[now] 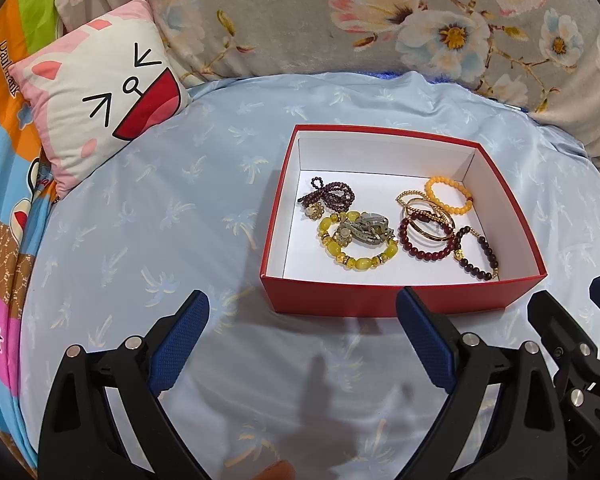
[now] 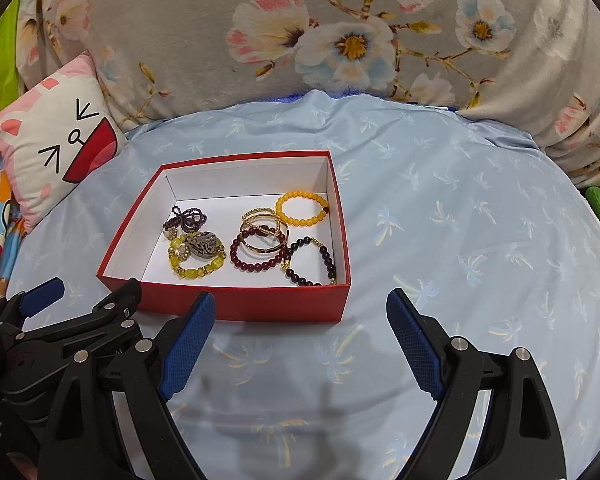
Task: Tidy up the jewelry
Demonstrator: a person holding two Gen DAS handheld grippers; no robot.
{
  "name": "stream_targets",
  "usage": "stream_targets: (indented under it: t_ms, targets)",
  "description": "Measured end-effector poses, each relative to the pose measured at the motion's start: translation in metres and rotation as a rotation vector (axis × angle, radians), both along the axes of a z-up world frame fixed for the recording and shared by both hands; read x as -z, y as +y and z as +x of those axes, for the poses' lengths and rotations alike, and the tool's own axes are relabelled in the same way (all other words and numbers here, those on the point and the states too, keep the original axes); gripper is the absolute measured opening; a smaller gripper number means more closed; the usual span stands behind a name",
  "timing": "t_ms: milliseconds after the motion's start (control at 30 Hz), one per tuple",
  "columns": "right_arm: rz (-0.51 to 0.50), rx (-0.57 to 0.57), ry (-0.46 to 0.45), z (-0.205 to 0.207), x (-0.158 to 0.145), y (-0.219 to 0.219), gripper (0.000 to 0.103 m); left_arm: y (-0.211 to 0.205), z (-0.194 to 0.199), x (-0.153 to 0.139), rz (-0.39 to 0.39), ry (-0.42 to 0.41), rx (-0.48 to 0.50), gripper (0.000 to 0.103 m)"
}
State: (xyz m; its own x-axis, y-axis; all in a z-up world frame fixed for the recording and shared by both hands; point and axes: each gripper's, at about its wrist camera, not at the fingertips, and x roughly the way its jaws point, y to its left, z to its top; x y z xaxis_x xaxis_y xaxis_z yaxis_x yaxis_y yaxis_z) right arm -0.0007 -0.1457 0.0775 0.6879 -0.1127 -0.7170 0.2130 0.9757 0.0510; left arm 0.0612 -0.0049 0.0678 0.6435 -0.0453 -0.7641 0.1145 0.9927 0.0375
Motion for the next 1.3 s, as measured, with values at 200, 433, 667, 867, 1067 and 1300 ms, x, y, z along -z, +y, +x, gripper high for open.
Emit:
stream_targets:
  t_ms: [200, 433, 667, 867, 1067, 1300]
  targets:
    - [0.007, 0.001, 0.000, 0.0004, -0.0005, -0.0010, 0.084, 0.0011, -0.0009, -0.0005, -0.003, -0.003, -0.001, 0.090]
    - [0.005, 0.000, 0.000, 0.0006, 0.0001, -0.0016, 0.084, 0.0010, 0.0003, -0.0015, -0.002, -0.001, -0.002, 0.090]
    - [0.008, 0.001, -0.001, 0.0004, 0.0008, -0.0013, 0.084, 0.0004, -0.0002, -0.0006, 0.003, -0.006, -0.017, 0.090]
    - [0.008, 0.000, -0.001, 0.0003, 0.0006, -0.0016, 0.084, 0.0010, 0.0000, 0.0003, 0.005, -0.009, -0.020, 0.090]
    - [0.007, 0.000, -0.001, 0.0003, 0.0005, -0.0014, 0.084, 0.0008, -0.0006, 0.0006, 0.002, -0.006, -0.019, 0.090]
    - [0.008, 0.000, -0.002, -0.0001, 0.0006, -0.0009, 0.084, 0.0025, -0.0011, 0.0003, -0.004, -0.005, -0.026, 0.090]
